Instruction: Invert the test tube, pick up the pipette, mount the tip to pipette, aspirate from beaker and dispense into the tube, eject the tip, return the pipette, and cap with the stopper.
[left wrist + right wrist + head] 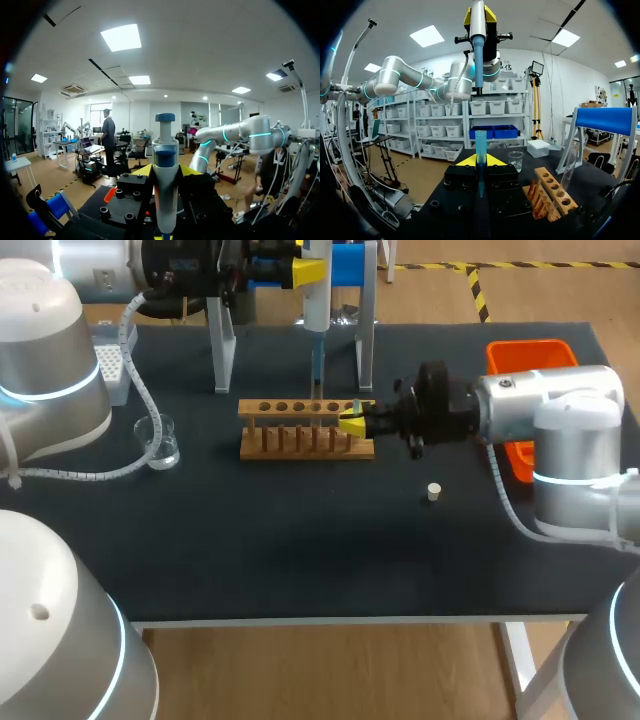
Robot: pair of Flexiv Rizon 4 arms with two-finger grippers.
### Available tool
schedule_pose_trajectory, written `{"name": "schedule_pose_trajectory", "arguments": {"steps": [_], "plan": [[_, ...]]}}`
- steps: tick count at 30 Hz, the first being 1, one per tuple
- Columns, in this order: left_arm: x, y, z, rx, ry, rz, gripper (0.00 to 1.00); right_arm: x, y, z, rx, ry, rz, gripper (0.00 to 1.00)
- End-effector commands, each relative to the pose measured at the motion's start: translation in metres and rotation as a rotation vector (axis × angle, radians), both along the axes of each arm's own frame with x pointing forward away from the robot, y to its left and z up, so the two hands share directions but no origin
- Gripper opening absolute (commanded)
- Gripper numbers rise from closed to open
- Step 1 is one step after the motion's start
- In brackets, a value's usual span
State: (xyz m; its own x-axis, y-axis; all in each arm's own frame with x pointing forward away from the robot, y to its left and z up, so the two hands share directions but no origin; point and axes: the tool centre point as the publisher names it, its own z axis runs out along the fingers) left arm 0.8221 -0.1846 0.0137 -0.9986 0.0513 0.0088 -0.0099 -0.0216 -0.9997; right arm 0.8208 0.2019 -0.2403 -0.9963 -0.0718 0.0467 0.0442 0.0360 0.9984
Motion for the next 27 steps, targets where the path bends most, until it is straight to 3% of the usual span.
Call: {"name": "schedule_pose_trajectory", "arguments": {"steps": [1, 27], "plan": [[0.0, 0.0, 0.001, 0.001, 0.0, 0.001, 0.0, 0.005, 0.013, 0.001, 0.005, -0.002, 0.013, 0.0], [0.0, 0.0, 0.001, 0.001, 0.0, 0.001, 0.0, -0.005, 0.049, 0.014, 0.035, -0.01, 0.057, 0.0]]}}
